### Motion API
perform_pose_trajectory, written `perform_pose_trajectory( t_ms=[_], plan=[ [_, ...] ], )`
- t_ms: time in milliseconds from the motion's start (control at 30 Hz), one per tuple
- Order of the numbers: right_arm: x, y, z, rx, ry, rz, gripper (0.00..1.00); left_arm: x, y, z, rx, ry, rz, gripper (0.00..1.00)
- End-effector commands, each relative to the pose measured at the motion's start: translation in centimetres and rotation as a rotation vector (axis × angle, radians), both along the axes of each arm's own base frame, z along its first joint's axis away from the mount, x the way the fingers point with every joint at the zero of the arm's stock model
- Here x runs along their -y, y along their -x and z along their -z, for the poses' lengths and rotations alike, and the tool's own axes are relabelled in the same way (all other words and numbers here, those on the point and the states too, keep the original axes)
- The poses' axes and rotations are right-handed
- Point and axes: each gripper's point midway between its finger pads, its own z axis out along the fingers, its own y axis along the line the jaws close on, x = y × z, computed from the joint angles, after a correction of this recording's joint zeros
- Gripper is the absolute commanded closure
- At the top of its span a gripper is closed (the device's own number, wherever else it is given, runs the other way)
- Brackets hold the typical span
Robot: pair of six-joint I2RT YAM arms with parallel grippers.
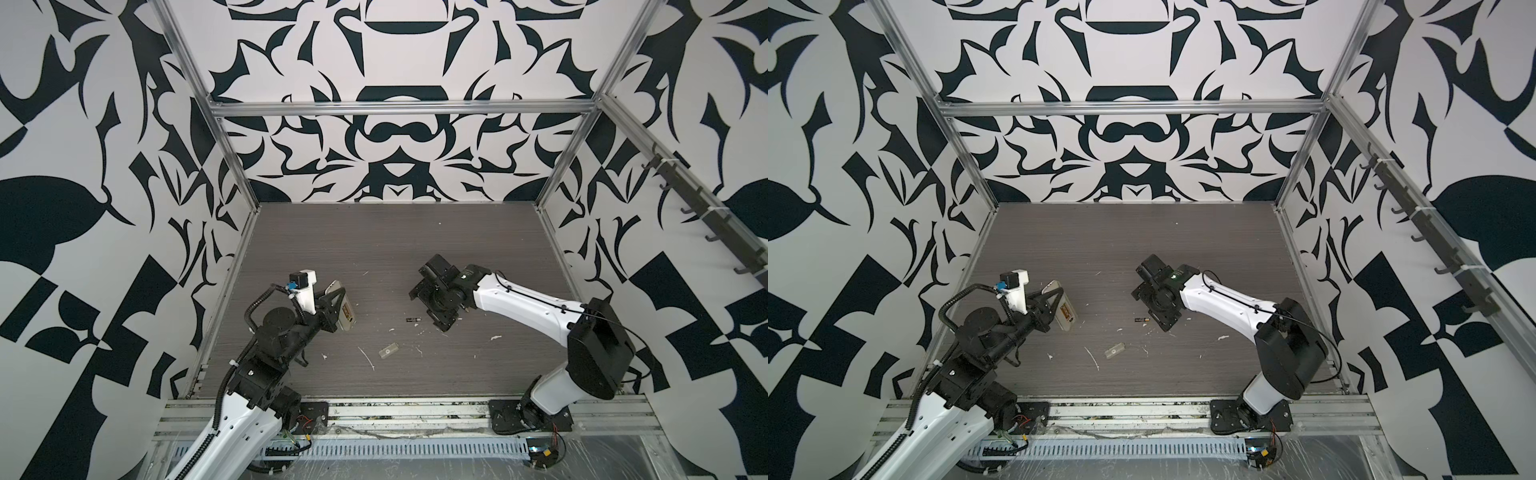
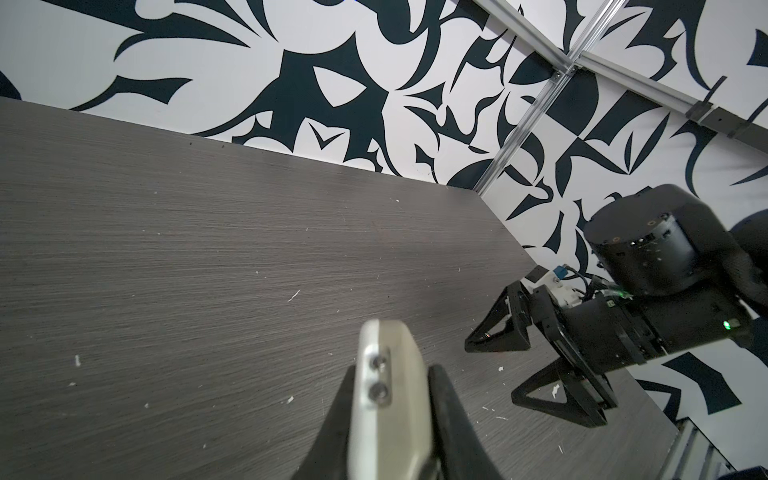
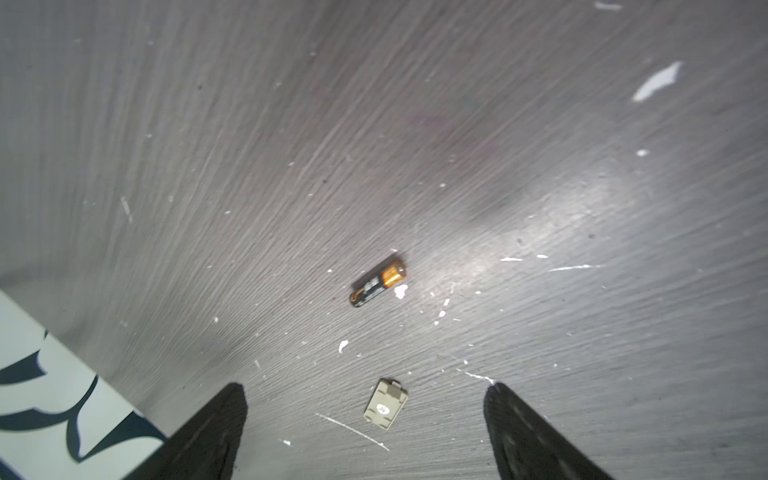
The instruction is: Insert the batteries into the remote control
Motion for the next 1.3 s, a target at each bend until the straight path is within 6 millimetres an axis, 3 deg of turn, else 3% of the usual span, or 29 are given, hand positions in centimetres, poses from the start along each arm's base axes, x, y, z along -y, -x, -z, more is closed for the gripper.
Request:
perform_pose_trajectory(
  t_ms=[0,433,733,1267],
  plan=[
    [0.3,-0.5,-0.9,0.006,0.046,0.052,0.08,-0.2,0.1,-1.2,0.056,0.026,-0.005,0.96],
    [-2.5,-0.6,2.0,-0.039,0.008,0.099,0.19,-0.2,0.3,-1.2,0.067,0.032,-0.003,0.96],
    [-2.1,-0.7,2.7,-0.044,0.071,0.073,0.27,-0.5,0.5,-0.9,0.068,0.039,-0.016,0.96],
    [-3.4,-0.9,4.3,-0.075,0.061,0.034,0.39,-0.5,0.3,-0.5,0.058,0.036,-0.016,0.95]
  ],
)
